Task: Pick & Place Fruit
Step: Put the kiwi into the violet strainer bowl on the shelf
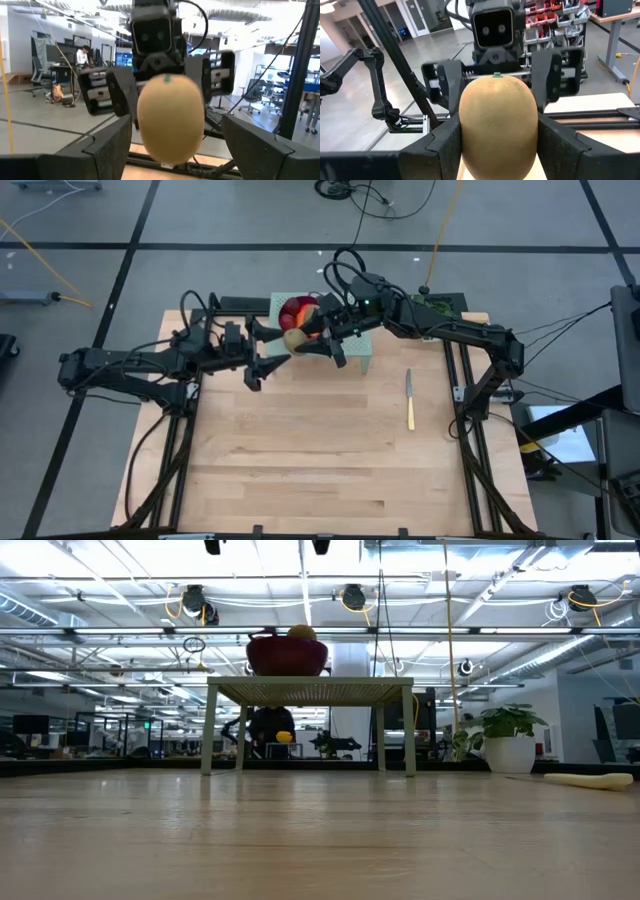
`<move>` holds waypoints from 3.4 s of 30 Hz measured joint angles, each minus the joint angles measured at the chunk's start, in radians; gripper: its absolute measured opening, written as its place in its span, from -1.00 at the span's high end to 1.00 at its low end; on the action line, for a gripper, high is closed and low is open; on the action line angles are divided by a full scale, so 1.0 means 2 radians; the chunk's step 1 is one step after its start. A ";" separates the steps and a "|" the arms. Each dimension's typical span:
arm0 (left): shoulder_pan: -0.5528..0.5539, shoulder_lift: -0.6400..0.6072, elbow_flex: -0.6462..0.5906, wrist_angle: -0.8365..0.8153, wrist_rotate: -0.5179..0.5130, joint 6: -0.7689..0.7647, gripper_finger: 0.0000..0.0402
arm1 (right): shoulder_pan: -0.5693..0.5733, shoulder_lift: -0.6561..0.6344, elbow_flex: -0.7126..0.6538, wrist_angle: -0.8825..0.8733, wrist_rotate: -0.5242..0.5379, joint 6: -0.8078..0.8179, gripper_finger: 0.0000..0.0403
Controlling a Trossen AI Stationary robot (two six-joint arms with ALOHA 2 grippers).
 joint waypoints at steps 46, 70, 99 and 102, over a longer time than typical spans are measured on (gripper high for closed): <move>0.005 0.077 0.048 -0.006 0.010 -0.039 -0.53 | 0.013 0.001 0.000 0.023 0.014 0.011 0.00; 0.012 0.062 0.081 -0.099 0.015 -0.041 -0.37 | 0.016 0.001 0.000 0.009 0.016 0.011 0.00; 0.008 0.064 0.081 -0.105 0.025 -0.056 0.02 | 0.012 0.000 0.000 0.018 0.027 -0.001 -0.53; 0.005 0.064 0.081 -0.113 0.025 -0.065 0.02 | 0.009 0.000 0.000 0.027 0.027 -0.002 -0.55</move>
